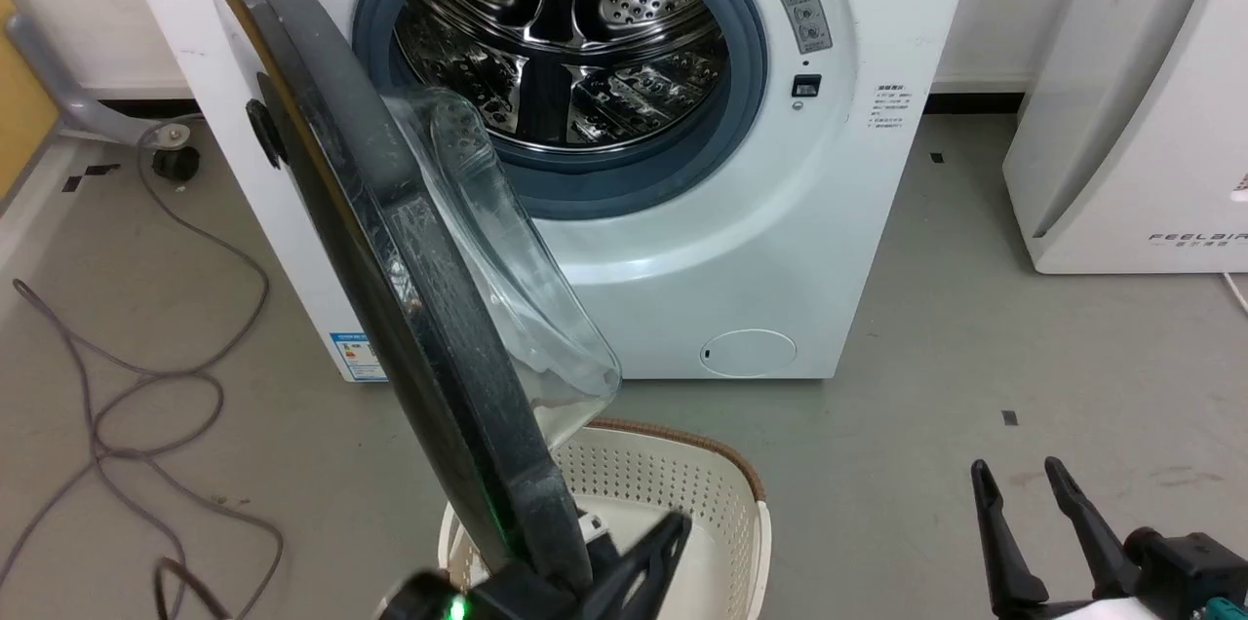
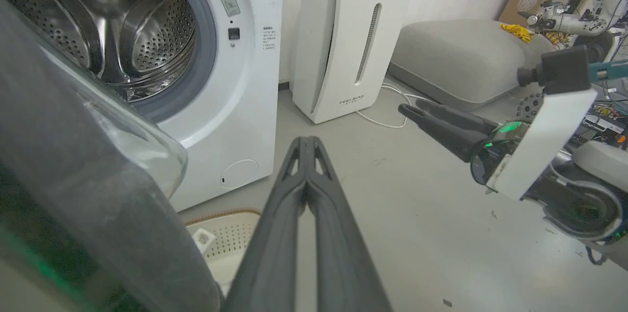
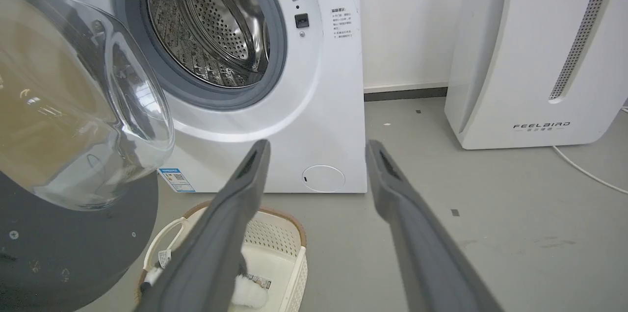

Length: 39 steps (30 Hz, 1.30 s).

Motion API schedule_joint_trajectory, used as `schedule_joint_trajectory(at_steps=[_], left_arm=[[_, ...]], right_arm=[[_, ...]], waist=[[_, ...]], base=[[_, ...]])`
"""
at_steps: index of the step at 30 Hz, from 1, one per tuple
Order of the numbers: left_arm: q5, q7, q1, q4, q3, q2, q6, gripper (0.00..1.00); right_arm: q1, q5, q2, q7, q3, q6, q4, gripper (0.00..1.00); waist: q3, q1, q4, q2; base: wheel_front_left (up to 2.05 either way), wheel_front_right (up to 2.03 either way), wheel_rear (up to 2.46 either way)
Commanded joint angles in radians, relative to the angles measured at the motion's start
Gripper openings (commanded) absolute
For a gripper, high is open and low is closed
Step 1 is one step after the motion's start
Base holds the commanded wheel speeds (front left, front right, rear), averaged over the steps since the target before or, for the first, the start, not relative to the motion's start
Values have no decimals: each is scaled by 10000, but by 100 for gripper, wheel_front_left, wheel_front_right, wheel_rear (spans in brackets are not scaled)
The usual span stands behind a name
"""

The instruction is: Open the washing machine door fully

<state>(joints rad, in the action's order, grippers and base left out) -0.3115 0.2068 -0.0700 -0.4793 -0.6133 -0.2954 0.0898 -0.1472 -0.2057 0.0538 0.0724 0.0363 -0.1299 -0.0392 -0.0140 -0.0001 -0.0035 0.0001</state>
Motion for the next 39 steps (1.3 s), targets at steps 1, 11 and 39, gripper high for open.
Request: schedule_joint_trajectory(at_steps=[1,11,39], left_arm=[[-85,7,-220,176,-55,36,91,0],[-344,-518,37,1862,-34,550,144,0],[-164,-1748,-254,2355,1120,596,1453,0]], right_arm=[[-46,-18,-36,27,-26,-8,29,100],[31,-61,-36,42,-86,-8,163,100],[-54,-66,-36,77,169,-8,409,100]], waist=[[-8,1,-14,-1],[-96,1,-33,-1],[182,1,780,-1]], base=[[0,0,0],[0,0,0],[0,0,0]])
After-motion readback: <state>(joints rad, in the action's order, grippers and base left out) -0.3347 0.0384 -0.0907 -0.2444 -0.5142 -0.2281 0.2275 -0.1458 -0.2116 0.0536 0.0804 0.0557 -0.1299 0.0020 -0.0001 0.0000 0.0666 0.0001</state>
